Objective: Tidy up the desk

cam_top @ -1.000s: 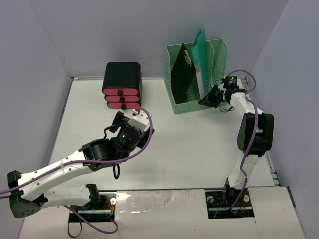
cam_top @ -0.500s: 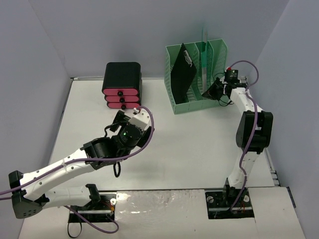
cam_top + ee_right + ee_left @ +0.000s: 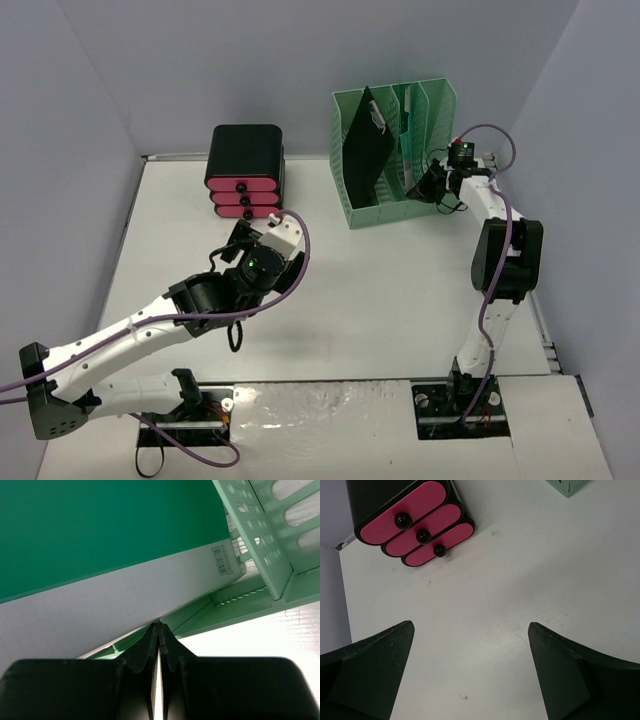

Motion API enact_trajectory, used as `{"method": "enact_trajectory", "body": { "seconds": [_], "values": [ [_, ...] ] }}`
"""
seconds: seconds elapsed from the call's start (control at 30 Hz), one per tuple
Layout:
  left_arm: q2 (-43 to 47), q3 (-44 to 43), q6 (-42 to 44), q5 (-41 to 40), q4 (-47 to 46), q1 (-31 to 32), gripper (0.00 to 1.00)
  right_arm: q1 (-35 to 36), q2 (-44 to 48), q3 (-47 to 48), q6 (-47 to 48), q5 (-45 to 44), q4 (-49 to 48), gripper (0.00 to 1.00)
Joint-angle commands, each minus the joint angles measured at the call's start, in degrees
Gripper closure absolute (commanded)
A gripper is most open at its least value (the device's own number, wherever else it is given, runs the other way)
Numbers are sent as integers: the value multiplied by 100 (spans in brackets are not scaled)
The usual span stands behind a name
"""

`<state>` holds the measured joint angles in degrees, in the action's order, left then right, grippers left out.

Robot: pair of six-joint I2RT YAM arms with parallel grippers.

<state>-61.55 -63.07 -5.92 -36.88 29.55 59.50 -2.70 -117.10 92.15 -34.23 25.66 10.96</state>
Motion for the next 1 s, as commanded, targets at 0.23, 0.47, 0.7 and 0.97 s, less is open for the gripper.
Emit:
{"method": "enact_trajectory", "body": {
  "seconds": [0.23, 0.47, 0.7, 0.97],
  "values": [
    [38, -259, 82, -21, -380, -43, 3, 94, 962, -278, 74, -220, -235, 96],
    [114, -238, -1, -19, -415, -43, 3, 151, 1662, -728, 57, -274, -164, 68],
    [297, -132, -302, -89, -264, -43, 3, 255, 2412, -1004, 35, -384, 164, 2],
    [361, -32, -870, -308, 155, -43, 3, 556, 3262, -1700, 42, -517, 413, 0]
  ]
}}
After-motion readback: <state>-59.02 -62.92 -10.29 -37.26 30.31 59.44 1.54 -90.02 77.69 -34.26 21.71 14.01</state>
